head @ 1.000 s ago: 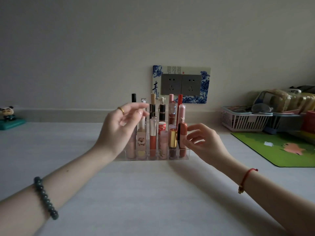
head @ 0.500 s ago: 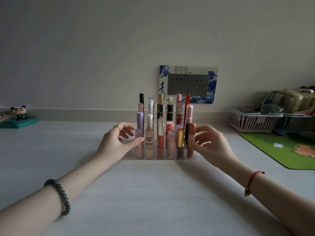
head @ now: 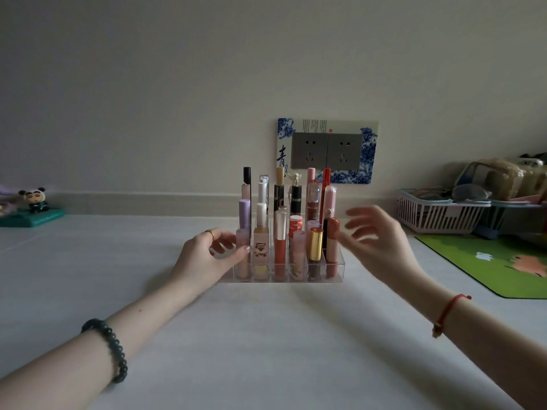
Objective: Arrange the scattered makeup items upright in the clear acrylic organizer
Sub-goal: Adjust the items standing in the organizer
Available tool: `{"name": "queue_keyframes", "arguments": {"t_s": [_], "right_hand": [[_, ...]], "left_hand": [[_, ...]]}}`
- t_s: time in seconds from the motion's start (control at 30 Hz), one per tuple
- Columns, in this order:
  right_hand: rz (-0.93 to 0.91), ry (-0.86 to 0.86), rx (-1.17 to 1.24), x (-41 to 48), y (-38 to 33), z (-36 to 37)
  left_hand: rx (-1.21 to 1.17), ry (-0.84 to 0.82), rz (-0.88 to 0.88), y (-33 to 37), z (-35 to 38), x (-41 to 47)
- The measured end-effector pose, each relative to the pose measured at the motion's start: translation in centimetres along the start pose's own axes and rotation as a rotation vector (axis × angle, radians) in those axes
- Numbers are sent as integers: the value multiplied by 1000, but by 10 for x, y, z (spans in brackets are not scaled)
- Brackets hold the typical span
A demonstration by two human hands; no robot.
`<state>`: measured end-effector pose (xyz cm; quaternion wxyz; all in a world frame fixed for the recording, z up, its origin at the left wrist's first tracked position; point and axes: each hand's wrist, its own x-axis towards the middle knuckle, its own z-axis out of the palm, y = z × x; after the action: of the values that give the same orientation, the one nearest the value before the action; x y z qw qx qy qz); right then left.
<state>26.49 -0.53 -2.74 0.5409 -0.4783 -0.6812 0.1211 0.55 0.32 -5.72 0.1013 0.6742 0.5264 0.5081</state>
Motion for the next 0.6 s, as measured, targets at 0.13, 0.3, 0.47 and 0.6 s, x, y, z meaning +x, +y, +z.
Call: {"name": "queue_keyframes", "arguments": {"t_s": [0.13,0.3,0.47,0.6], "right_hand": [[-125,6,5,25,-38,-10],[-199,-180,-174,62,-68,0],[-301,-475,-394,70,-80,23],[-363,-583,-518,71,-80,35]], "left_hand": [[-23,-15,3,0,0,-1],[-79,-8,5,-7,1,0],[-175,44,-9,-8,3,0],[-177,52,-15,-13,5,2]]}}
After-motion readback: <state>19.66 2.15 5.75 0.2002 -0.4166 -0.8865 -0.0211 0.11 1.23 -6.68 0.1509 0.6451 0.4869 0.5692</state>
